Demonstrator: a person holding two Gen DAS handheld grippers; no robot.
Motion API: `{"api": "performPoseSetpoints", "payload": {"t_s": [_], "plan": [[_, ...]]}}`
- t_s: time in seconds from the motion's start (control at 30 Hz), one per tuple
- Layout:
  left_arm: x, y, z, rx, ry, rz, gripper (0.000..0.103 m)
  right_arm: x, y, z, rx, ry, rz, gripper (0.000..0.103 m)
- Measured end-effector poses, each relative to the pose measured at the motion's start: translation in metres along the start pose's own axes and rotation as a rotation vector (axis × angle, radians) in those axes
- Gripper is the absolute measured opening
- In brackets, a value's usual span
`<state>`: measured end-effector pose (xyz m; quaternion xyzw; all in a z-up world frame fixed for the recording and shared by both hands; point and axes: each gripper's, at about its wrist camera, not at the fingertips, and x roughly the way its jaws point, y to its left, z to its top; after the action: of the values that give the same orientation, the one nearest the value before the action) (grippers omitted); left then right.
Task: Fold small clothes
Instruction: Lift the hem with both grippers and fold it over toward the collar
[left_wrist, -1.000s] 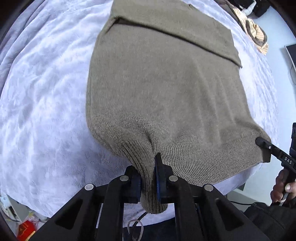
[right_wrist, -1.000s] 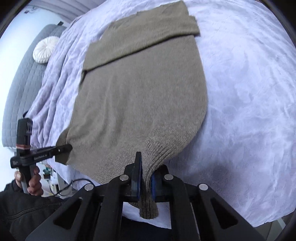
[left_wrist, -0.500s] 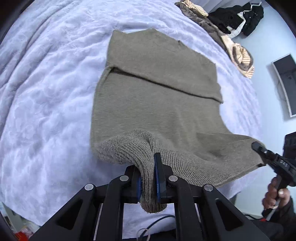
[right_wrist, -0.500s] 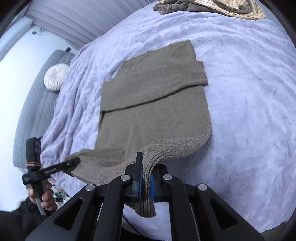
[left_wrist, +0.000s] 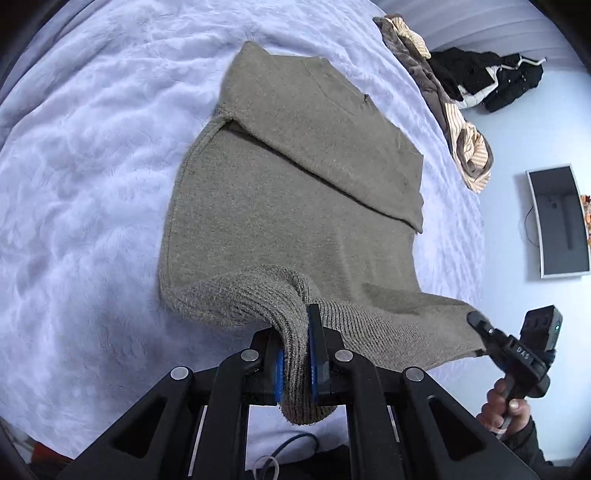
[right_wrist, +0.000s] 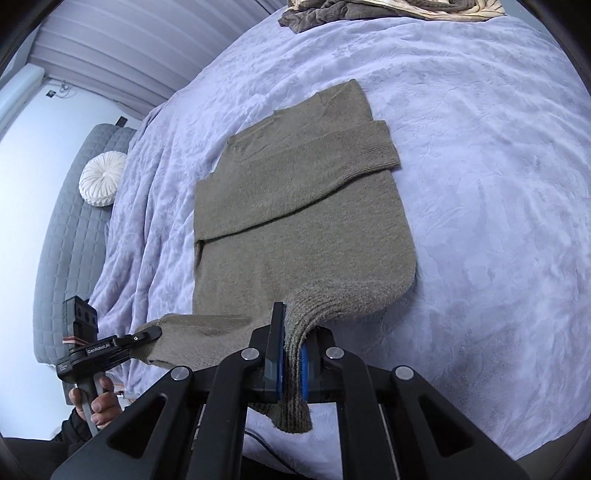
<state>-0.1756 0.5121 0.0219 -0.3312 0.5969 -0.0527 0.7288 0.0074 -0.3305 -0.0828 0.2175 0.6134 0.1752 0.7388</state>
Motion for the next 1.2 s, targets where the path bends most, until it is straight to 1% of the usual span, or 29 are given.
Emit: {"api": "performPoseSetpoints", "payload": {"t_s": [0.03, 0.1, 0.17, 0.27, 0.33, 0.43, 0.47, 0.57, 0.63, 0.77, 0.9, 0.97, 1.17, 1.2], "plan": [[0.002, -0.001, 0.000, 0.001, 0.004, -0.009, 0.011, 0.001, 0.002, 0.002, 0.001, -0.001, -0.004, 0.007], [0.000, -0.001, 0.001, -0.019, -0.005, -0.056, 0.011, 0.001, 0.003, 0.007, 0.009, -0.009, -0.009, 0.007], [-0.001, 0.008, 0.005, -0.076, -0.016, -0.112, 0.011, 0.001, 0.003, 0.011, 0.033, -0.023, -0.009, 0.007], [0.005, 0.026, 0.011, -0.162, -0.010, -0.168, 0.011, 0.003, 0.005, 0.017, 0.057, -0.032, -0.014, 0.007], [0.006, 0.029, 0.013, -0.162, -0.005, -0.178, 0.011, 0.005, 0.009, 0.020, 0.052, -0.031, -0.024, 0.007], [0.010, 0.020, 0.014, -0.146, -0.015, -0.202, 0.011, 0.007, 0.015, 0.024, 0.061, -0.040, -0.047, 0.007], [0.010, 0.017, 0.016, -0.132, -0.013, -0.199, 0.011, 0.008, 0.015, 0.025, 0.070, -0.043, -0.057, 0.007], [0.009, -0.001, 0.024, -0.037, -0.012, -0.117, 0.011, 0.009, 0.017, 0.027, 0.088, -0.047, -0.085, 0.007], [0.011, -0.008, 0.029, -0.029, -0.016, -0.127, 0.011, 0.007, 0.020, 0.028, 0.088, -0.054, -0.104, 0.007], [0.007, -0.006, 0.052, -0.071, -0.013, -0.170, 0.011, 0.003, 0.025, 0.037, 0.098, -0.079, -0.121, 0.007], [0.006, -0.009, 0.063, -0.068, -0.012, -0.191, 0.011, -0.001, 0.023, 0.049, 0.117, -0.104, -0.124, 0.006], [0.008, -0.009, 0.064, -0.079, -0.012, -0.190, 0.011, 0.000, 0.021, 0.054, 0.125, -0.108, -0.131, 0.006], [0.010, 0.003, 0.058, -0.177, -0.018, -0.248, 0.011, 0.003, 0.009, 0.060, 0.152, -0.097, -0.117, 0.006], [0.012, 0.004, 0.058, -0.191, -0.014, -0.240, 0.011, 0.005, 0.008, 0.060, 0.150, -0.093, -0.115, 0.006]]}}
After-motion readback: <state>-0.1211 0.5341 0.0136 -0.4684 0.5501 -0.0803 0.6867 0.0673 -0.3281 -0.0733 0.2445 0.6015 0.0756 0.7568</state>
